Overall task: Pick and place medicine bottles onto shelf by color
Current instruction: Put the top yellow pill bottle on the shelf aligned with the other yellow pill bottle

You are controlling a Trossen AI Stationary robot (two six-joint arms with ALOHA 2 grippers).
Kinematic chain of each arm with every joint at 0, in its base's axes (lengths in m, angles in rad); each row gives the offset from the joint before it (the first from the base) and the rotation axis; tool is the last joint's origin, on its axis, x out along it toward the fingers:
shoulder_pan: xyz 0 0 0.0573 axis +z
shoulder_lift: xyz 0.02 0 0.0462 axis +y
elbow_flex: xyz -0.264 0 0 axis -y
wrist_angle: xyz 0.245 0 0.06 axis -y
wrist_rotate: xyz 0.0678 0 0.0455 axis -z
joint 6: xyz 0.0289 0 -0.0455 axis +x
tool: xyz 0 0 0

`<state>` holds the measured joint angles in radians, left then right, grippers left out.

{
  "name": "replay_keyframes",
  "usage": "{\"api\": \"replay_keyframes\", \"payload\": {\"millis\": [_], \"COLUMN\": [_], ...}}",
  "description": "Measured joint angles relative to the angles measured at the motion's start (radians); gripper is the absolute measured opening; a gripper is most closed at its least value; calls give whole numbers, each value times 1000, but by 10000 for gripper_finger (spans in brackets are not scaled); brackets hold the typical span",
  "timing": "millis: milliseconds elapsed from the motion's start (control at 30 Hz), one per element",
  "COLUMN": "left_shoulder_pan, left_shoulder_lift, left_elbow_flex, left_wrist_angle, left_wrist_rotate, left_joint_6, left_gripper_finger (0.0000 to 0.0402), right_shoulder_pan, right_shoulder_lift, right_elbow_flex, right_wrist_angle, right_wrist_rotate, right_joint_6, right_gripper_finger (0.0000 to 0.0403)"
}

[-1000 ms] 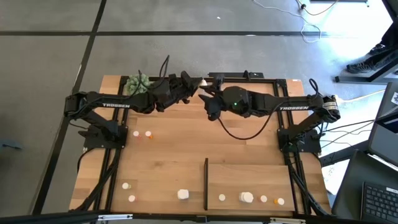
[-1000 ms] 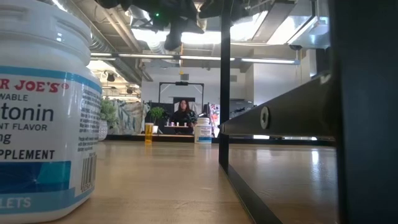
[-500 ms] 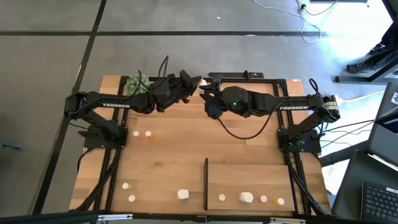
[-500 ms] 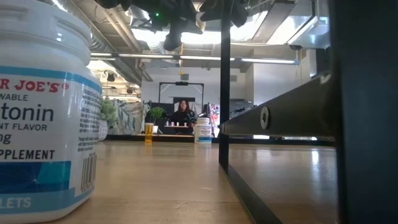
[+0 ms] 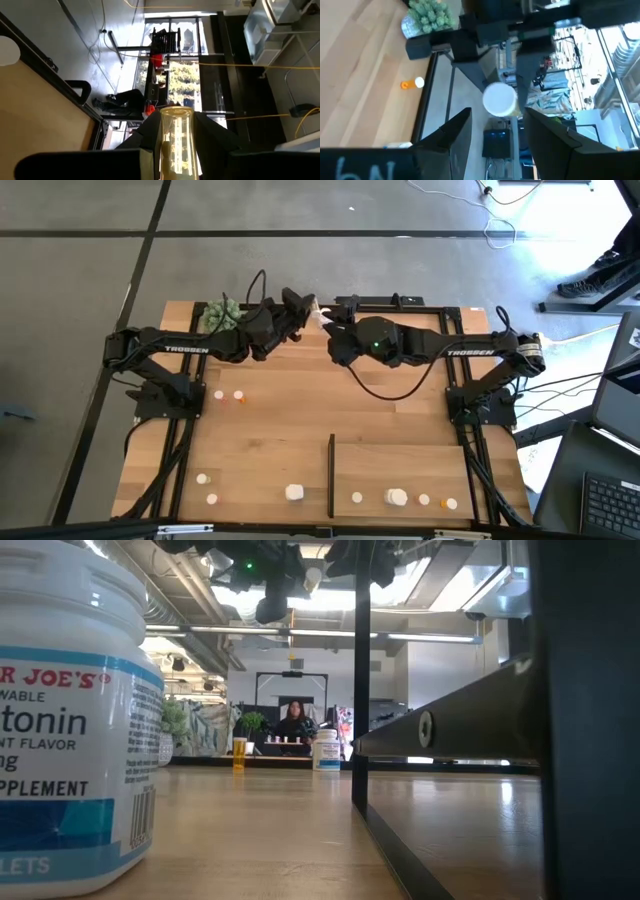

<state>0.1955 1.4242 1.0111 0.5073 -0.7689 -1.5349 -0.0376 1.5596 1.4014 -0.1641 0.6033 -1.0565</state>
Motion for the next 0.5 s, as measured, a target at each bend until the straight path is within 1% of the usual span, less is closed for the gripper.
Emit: {"api": "replay_keyframes", "payload": {"millis": [133, 267, 333, 500], "left_shoulder_pan": [0, 1, 0, 0], "left_shoulder_lift": [0, 0, -1, -1], "left_elbow_flex": [0, 0, 0, 0], "left_wrist_angle": [-1, -1, -1, -1], "left_wrist_rotate": [-4, -10, -6, -3], "left_joint_6": [2, 71, 76, 71], "left_gripper_finger": [78, 78, 78, 78], "right_shoulder_pan": [-5, -4, -5, -5], "right_shoulder_lift": [36, 77, 84, 84], "right_elbow_flex": [0, 0, 0, 0], "right_wrist_angle": [42, 120, 149, 162], "right_wrist_rotate": [6, 104, 127, 114], "right_joint_6": [-6, -50, -54, -44], "right_gripper_finger": [178, 178, 178, 178]}}
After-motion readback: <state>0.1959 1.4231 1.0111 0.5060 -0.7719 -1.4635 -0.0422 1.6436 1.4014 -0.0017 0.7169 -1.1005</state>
